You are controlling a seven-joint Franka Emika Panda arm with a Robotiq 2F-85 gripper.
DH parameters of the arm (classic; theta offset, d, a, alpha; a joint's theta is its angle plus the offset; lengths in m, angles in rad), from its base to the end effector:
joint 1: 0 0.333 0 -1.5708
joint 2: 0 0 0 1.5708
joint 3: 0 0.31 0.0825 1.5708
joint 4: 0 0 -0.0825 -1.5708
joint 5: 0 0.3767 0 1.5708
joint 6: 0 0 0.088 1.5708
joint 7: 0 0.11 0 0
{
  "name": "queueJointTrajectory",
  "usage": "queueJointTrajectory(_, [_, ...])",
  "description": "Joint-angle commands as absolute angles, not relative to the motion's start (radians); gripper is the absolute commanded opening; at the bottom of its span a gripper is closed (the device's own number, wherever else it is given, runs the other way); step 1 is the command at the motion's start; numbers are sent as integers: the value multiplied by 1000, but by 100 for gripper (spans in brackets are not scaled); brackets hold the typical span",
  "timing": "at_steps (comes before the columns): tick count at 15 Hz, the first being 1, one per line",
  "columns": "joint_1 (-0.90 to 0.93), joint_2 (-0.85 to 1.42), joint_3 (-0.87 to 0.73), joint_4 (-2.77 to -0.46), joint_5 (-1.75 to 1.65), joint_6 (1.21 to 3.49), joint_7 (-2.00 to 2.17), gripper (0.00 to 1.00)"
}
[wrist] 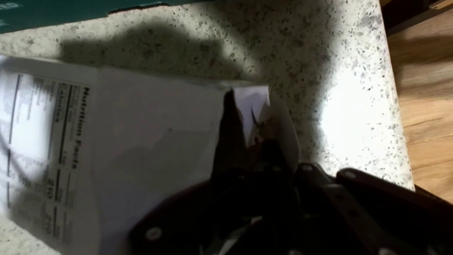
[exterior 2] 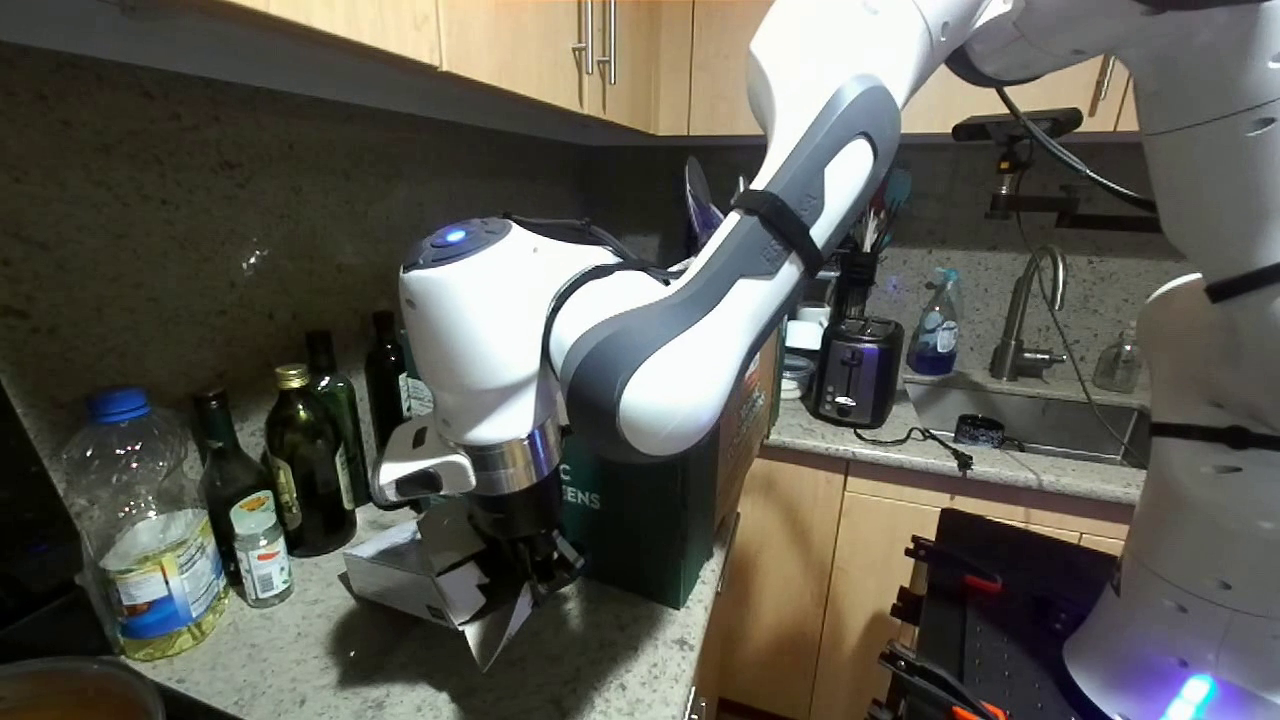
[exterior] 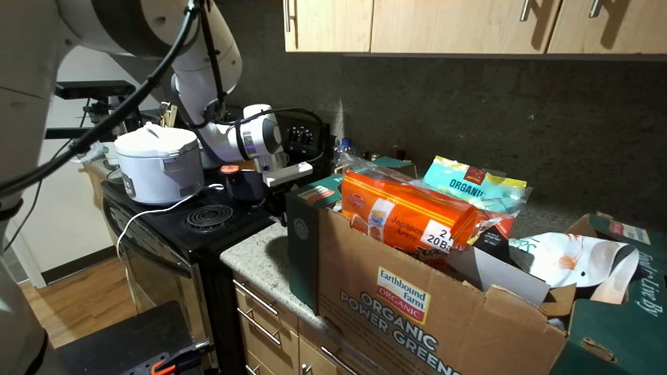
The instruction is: Lay the box on its side
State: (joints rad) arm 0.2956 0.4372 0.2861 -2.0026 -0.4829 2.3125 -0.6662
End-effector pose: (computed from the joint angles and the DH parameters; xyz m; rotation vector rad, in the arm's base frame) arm 0.4994 0.3124 0.2345 2.0646 2.0724 -0.1465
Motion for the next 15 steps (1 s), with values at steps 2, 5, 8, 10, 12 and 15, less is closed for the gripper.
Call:
queueJointTrajectory(2, [296, 466, 278, -1956, -479, 2298, -688, 28])
queueJointTrajectory(5, [298, 464, 278, -1951, -479, 2295, -684, 46])
queueJointTrajectory(8, [298, 459, 279, -1952, -476, 2294, -682, 69])
queueJointTrajectory(10, [297, 455, 283, -1951, -465, 2285, -683, 83])
queueJointTrajectory(12, [297, 440, 291, -1959, -453, 2276, -683, 90])
queueJointTrajectory(15, [287, 409, 313, -1987, -411, 2286, -689, 91])
